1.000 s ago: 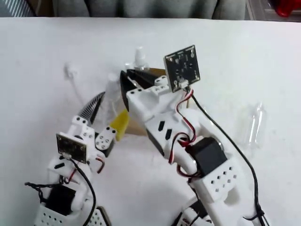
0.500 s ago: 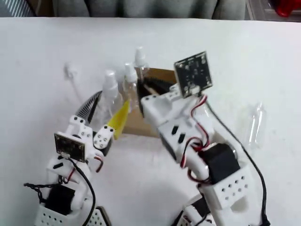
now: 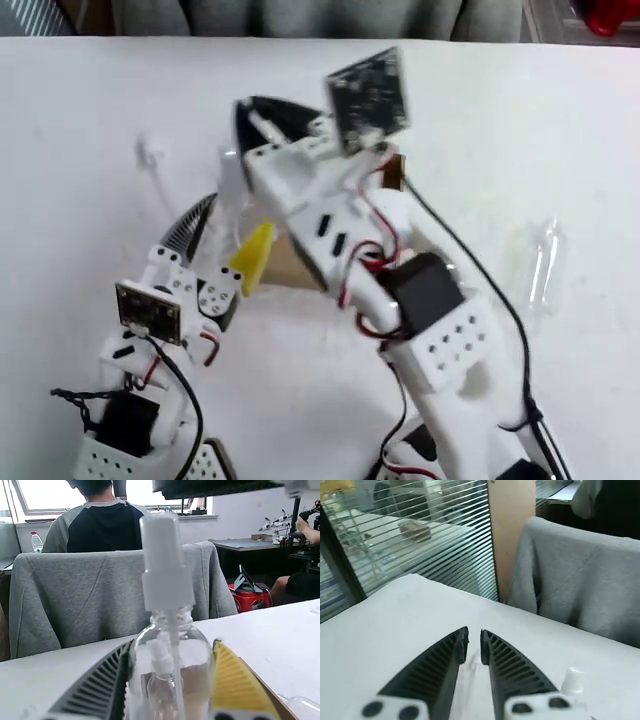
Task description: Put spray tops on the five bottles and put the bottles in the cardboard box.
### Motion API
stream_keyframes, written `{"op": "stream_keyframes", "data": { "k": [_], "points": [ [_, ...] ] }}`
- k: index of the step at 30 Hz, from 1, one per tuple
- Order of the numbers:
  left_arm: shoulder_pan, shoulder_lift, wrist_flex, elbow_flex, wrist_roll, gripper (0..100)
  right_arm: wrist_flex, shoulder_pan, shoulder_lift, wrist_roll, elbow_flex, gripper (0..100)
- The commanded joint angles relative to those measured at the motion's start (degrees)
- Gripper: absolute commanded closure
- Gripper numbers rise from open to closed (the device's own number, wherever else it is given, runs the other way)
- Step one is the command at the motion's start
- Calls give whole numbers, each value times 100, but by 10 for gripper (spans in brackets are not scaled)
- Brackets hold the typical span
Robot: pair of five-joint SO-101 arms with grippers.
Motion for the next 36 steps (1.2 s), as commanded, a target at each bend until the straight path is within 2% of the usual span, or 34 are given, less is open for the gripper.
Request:
{"op": "stream_keyframes", "data": {
  "k": [1,11,19,25,28,33,36],
  "points": [
    [-40,-57,44,-44,-26,979,303,-365,4,88,-352,984],
    [-40,-57,44,-44,-26,979,1367,-479,-40,88,-369,984],
    [-40,-57,44,-44,-26,979,409,-505,-655,88,-440,984],
    [-40,-57,44,-35,-26,979,338,-426,-1279,114,-396,984],
    [-40,-57,44,-35,-26,979,840,31,-1578,88,-387,984],
    [-40,-57,35,-44,-18,979,2264,804,-1815,88,-387,984],
    [-84,-48,-202,-35,334,979,3116,1323,-1859,88,-378,984]
  ]
}}
